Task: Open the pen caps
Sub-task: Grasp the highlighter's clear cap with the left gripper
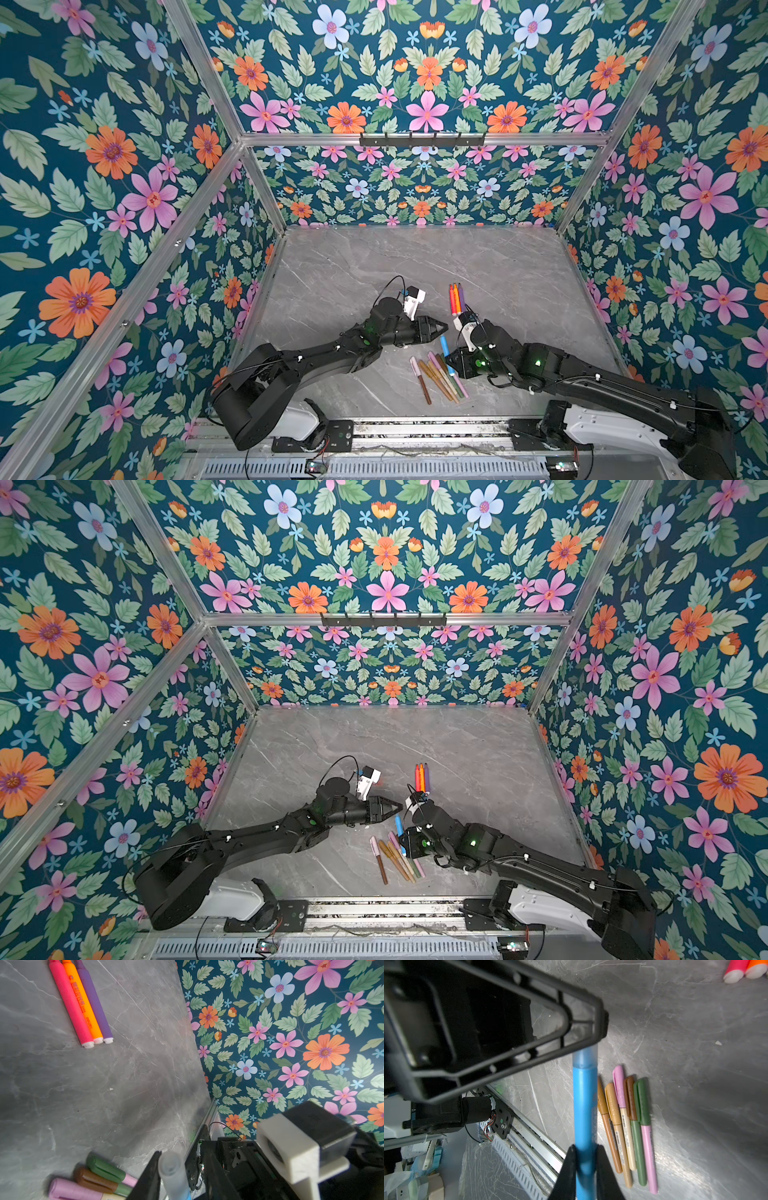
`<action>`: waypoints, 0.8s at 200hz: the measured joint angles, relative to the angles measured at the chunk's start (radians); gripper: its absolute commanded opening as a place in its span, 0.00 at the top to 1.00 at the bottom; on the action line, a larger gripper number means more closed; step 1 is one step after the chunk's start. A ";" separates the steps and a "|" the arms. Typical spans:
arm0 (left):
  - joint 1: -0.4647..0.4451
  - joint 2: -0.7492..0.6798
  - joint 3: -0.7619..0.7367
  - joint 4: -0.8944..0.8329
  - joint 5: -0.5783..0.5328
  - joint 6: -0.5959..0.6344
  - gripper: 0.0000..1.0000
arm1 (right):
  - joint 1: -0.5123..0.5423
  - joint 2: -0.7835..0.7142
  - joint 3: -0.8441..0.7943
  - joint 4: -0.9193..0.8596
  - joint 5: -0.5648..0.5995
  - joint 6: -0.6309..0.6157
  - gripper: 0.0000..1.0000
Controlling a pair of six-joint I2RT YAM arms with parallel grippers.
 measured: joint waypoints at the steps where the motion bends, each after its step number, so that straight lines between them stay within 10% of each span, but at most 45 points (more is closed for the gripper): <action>1: 0.000 0.001 0.000 0.001 0.000 0.000 0.74 | 0.000 0.000 0.000 0.000 0.000 0.000 0.88; 61: -0.002 0.015 -0.001 0.052 0.016 -0.025 1.00 | -0.005 0.000 0.005 -0.004 0.007 -0.005 0.88; 160: -0.002 0.027 0.015 0.076 0.029 -0.033 1.00 | -0.073 0.014 0.014 0.014 -0.008 -0.006 0.71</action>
